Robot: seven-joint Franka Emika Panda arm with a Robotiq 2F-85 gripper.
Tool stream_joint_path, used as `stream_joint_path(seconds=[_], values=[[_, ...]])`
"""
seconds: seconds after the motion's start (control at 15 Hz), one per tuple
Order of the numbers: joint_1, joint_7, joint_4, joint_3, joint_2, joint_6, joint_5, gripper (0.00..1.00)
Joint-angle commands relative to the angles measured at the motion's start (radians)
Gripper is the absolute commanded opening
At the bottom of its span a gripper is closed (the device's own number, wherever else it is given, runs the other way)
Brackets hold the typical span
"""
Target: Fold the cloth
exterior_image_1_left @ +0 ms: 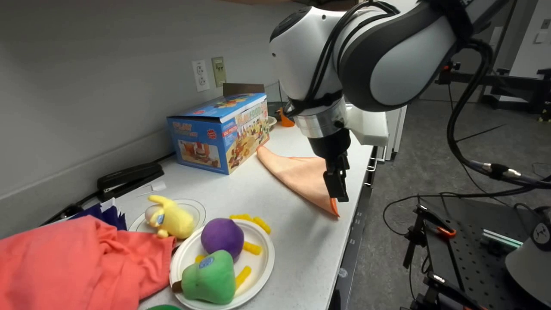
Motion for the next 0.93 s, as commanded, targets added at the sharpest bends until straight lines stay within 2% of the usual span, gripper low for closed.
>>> stream_joint_path(seconds=[0.0,0.27,0.87], values=[[-0.022,0.053,-0.093,-0.008,-0.08,0.117,-0.011,1.0],[-0.039,0.075,-0.152,-0.015,-0.11,0.199,0.004,1.0],[-0.056,0.081,-0.202,-0.014,-0.096,0.324,0.016,1.0]])
